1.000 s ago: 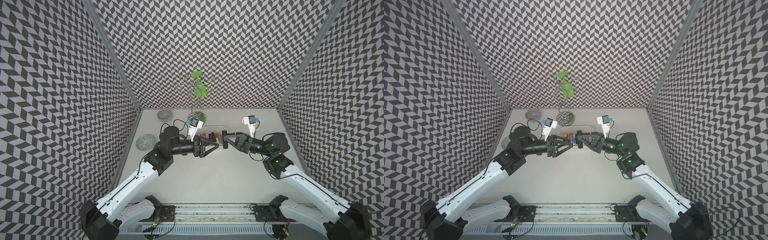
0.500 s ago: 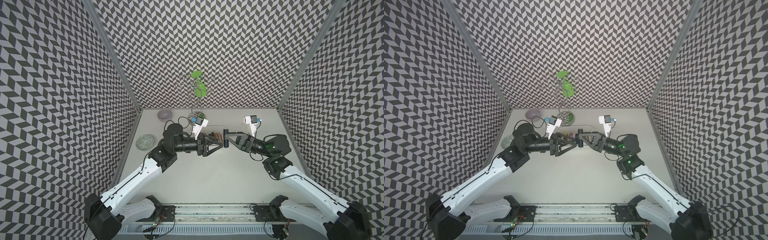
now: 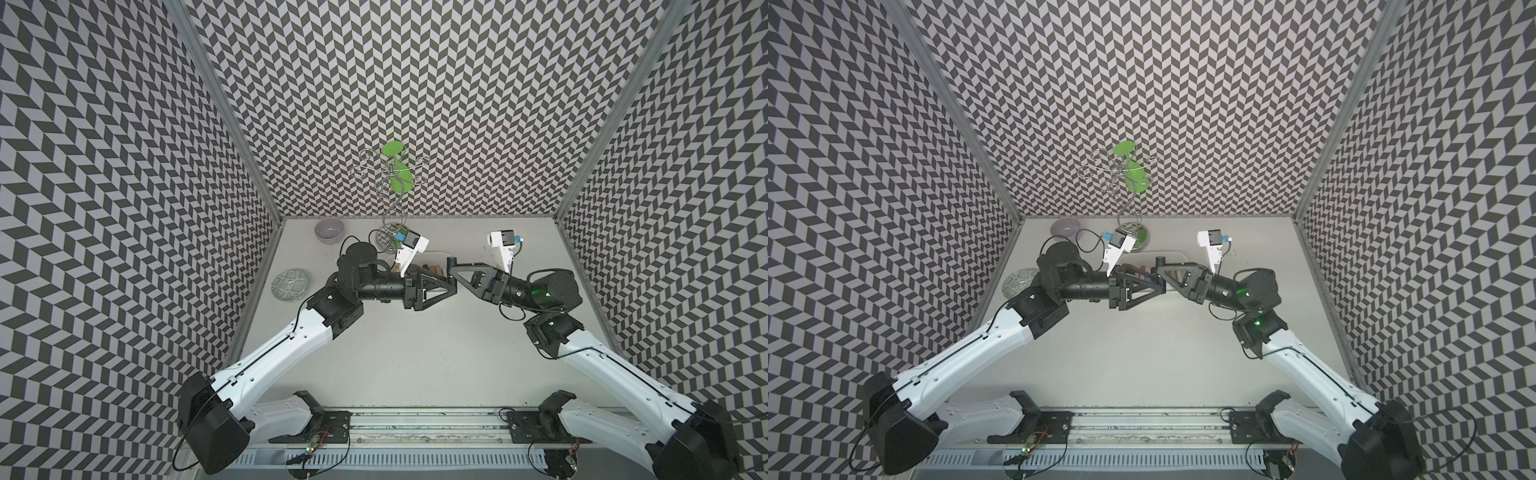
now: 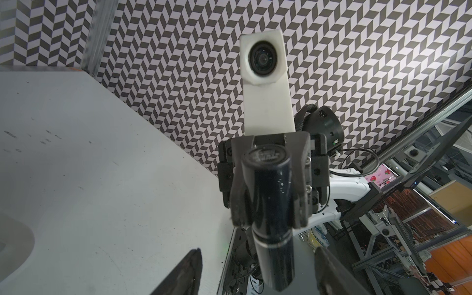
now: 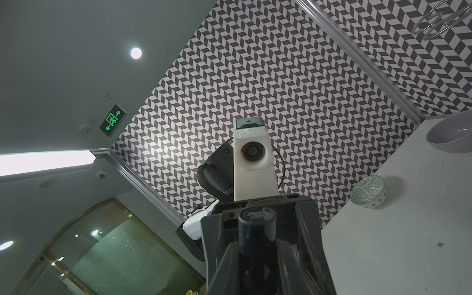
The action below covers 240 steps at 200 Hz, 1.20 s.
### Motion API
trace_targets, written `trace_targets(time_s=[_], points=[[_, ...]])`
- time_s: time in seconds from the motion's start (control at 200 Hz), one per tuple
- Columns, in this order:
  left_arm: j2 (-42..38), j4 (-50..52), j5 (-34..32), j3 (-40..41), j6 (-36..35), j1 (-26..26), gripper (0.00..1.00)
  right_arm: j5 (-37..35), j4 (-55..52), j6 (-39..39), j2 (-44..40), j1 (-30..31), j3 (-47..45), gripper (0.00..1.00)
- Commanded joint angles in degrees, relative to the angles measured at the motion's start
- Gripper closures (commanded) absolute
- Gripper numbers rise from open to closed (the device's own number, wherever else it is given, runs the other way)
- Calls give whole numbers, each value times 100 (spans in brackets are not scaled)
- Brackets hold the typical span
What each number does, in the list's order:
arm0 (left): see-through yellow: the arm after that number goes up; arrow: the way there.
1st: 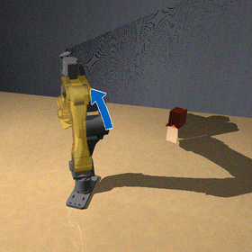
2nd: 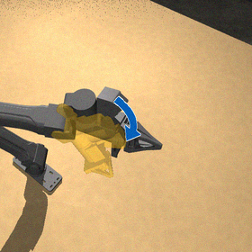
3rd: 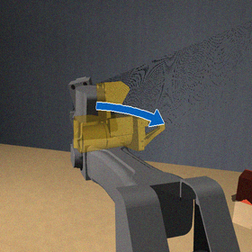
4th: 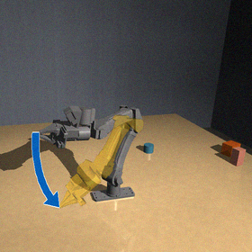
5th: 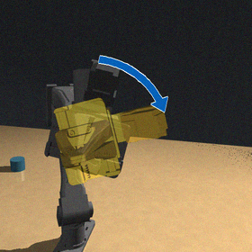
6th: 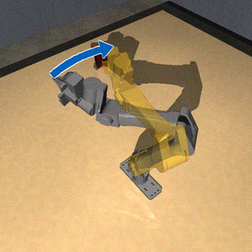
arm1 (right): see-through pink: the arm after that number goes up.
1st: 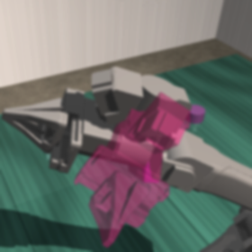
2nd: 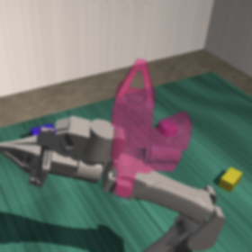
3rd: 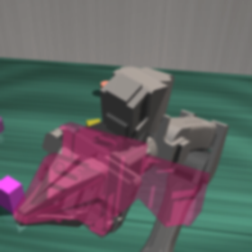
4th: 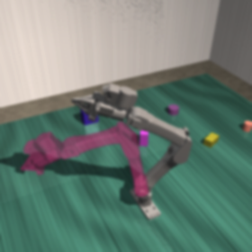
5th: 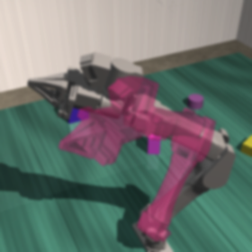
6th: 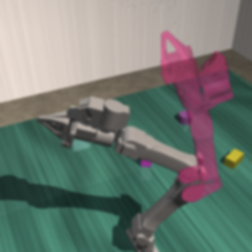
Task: Put the lipstick into the storage box
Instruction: Pick up the lipstick at the center of the board.
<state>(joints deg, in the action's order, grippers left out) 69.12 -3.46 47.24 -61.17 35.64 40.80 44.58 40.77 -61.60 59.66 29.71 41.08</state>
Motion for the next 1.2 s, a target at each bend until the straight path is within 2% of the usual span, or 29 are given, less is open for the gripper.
trace_targets(time_s=[0.0, 0.751, 1.026, 1.112, 1.197], points=[[69, -153, 34, -242, -75, 44, 31, 63, 377, -27, -28, -15, 22, 78], [366, -310, 105, -370, 11, 79, 71, 154, 370, -97, -130, -13, -78, 74], [422, -321, 144, -385, 58, 86, 78, 100, 335, -100, -227, -11, -135, 71], [438, -322, 145, -387, 66, 80, 78, 72, 336, -98, -227, -12, -135, 63], [453, -313, 137, -395, 66, 78, 78, -15, 270, -84, -250, -13, -144, 43]])
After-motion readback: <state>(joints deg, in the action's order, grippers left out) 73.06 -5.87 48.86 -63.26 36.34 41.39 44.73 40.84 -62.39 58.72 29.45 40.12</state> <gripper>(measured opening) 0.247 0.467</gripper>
